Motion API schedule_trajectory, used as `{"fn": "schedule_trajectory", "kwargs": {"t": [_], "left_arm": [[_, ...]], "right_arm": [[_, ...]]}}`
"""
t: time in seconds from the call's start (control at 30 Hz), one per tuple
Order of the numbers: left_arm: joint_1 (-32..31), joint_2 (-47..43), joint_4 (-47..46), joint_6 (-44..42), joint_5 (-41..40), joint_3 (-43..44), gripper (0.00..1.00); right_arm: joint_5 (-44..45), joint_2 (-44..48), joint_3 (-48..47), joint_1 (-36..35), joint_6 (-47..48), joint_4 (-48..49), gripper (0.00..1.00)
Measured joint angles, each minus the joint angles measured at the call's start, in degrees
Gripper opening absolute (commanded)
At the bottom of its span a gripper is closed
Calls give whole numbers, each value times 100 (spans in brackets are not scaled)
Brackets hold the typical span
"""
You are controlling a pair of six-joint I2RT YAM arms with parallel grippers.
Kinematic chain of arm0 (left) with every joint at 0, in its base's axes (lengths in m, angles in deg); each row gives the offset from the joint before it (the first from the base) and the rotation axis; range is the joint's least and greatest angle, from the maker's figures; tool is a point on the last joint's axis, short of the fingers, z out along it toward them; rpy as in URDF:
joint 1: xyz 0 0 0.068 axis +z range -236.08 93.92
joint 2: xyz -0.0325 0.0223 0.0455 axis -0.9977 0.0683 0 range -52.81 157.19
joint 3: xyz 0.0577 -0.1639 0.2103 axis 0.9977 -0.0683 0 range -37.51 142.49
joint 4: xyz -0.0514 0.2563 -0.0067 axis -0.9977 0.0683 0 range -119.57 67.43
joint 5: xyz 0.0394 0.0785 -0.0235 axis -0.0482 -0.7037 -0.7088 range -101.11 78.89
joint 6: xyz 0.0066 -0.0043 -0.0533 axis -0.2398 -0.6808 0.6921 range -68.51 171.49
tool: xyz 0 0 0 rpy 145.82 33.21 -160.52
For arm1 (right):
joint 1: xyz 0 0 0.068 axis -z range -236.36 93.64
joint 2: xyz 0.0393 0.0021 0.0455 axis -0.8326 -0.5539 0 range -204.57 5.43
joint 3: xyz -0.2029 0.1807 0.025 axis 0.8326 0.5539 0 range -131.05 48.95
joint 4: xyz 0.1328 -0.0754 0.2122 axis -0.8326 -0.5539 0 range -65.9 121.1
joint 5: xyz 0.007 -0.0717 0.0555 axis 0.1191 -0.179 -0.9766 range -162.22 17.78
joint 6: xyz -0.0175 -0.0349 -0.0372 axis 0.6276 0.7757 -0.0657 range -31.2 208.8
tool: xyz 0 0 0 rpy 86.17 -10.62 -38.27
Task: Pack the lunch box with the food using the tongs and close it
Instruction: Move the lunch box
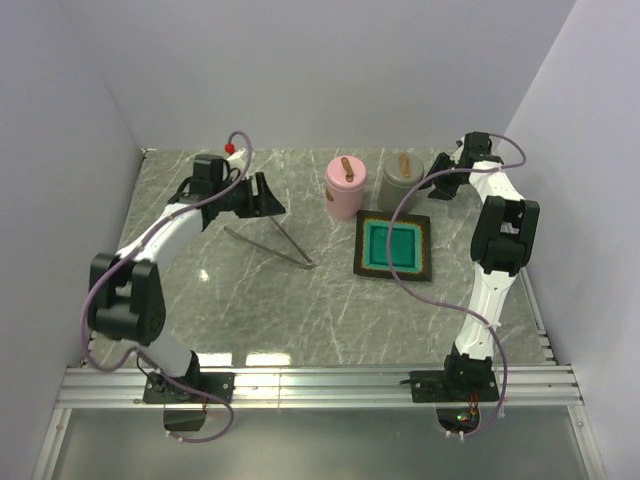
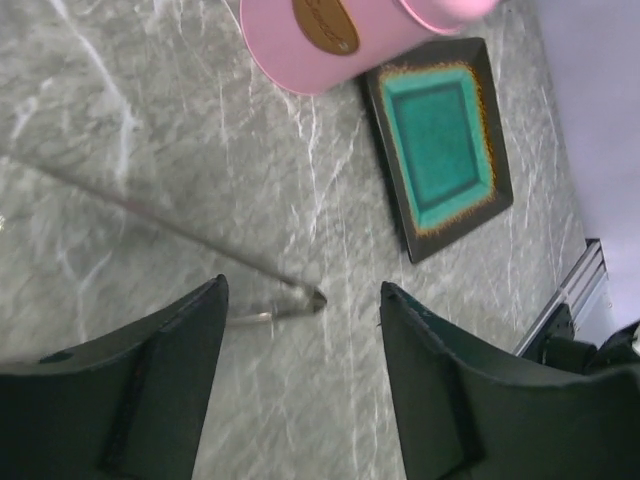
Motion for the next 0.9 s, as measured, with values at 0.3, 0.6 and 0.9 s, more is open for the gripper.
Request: {"fn": "schedule_trajectory", "kwargs": {"t": [0.3,0.6,0.9], "left_arm": [[-492,1751,-557,402,-140,1078,63],[-632,1749,-671,433,-212,1078,70],[-328,83,-638,199,-481,592,93]], "right_arm": [[-282,-227,-105,-289,39,-4,54],[-428,-133,-81,-223,195,-52,54],[-518,1797,717,184,925,-326,51]]}}
